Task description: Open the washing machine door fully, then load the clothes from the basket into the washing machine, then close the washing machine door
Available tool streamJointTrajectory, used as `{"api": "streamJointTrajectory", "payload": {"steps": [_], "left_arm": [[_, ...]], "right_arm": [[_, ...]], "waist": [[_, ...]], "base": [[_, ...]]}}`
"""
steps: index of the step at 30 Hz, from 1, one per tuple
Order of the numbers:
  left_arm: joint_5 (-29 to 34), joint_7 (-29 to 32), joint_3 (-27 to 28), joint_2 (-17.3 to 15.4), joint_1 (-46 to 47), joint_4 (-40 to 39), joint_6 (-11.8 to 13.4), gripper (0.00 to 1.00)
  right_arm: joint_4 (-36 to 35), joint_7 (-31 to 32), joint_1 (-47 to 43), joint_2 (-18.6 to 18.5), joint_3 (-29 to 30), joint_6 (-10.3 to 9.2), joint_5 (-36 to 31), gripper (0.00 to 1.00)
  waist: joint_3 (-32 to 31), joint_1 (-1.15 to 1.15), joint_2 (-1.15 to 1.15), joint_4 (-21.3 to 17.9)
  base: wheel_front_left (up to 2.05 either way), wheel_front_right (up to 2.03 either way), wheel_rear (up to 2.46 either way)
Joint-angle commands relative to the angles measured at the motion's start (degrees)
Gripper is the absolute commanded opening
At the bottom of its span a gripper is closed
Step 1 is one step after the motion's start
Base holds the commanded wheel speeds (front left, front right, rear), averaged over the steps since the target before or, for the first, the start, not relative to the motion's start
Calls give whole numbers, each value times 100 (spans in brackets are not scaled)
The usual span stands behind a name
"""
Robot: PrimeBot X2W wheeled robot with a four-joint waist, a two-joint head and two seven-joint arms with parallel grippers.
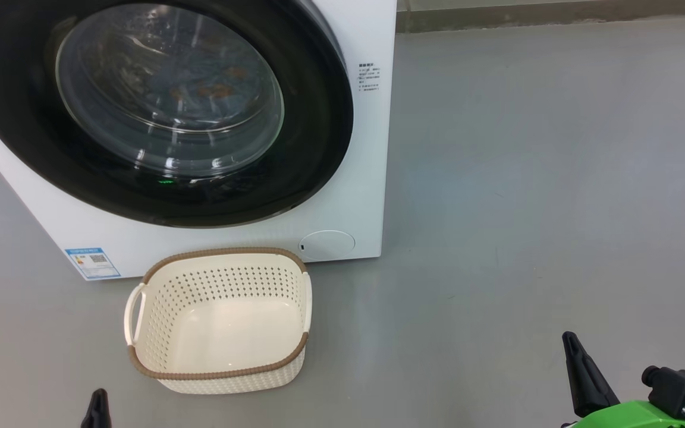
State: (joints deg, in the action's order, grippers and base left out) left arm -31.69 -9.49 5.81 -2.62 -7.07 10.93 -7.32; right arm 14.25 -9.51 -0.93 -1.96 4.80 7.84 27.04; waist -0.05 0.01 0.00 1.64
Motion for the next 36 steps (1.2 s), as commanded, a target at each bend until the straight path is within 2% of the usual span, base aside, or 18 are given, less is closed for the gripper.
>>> {"api": "streamJointTrajectory", "payload": {"steps": [1,36], "left_arm": [[-189,56,50,-73,245,-102,-5,0],[-2357,629,60,-56,645,51,-9,0]], "right_arm": [[-124,48,231,-46,21,-10,202,0],[-87,622,409,-63,76,-19,2540,0]], "waist": [[0,-1,0,-2],[9,-1,0,-62]], "base": [[0,0,0],[0,0,0]]}}
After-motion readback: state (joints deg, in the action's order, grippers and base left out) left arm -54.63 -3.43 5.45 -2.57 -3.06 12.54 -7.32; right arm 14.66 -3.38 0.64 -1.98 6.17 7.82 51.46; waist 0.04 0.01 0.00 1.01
